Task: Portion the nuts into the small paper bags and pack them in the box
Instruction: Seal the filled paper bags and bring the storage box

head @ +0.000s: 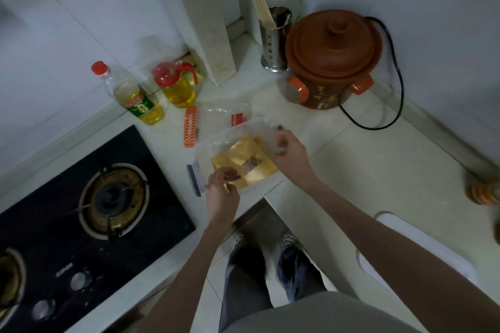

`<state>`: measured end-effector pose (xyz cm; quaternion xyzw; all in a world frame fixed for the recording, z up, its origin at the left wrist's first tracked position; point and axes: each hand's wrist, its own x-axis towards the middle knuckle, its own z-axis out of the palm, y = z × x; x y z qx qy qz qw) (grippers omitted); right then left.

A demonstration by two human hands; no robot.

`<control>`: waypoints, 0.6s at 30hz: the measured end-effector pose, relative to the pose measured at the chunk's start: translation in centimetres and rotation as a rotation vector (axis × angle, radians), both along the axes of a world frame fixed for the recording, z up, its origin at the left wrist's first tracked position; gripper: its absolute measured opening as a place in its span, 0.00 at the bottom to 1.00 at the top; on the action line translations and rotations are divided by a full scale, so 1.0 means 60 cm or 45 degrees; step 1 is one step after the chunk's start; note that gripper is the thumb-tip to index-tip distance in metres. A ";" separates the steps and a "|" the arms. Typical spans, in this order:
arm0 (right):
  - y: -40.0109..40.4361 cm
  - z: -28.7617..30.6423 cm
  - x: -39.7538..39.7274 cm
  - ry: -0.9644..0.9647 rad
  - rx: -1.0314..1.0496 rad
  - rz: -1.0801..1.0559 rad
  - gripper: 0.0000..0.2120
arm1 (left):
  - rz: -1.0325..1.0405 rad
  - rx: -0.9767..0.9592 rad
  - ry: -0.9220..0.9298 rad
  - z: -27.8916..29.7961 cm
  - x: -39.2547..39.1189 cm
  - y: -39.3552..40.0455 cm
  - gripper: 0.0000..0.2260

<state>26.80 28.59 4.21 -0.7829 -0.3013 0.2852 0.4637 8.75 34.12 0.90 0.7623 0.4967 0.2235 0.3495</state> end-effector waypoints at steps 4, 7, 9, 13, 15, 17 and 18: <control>-0.094 -0.020 0.048 0.085 -0.052 -0.171 0.13 | -0.125 0.193 0.033 0.008 0.031 -0.021 0.18; -0.206 -0.051 0.080 0.121 -0.197 -0.405 0.15 | -0.303 0.246 0.011 0.012 0.080 -0.053 0.15; -0.293 -0.071 0.099 0.115 -0.362 -0.611 0.15 | -0.526 0.281 -0.067 0.008 0.117 -0.087 0.14; -0.466 -0.094 0.122 0.151 -0.596 -1.006 0.17 | -0.865 0.009 -0.017 -0.029 0.182 -0.172 0.18; -0.539 -0.101 0.122 0.175 -0.688 -1.149 0.18 | -0.974 -0.209 0.148 -0.055 0.207 -0.218 0.19; -0.598 -0.110 0.116 0.209 -0.752 -1.274 0.19 | -1.083 -0.393 0.312 -0.073 0.229 -0.262 0.18; -0.622 -0.114 0.111 0.236 -0.775 -1.333 0.19 | -1.118 -0.474 0.391 -0.080 0.241 -0.282 0.18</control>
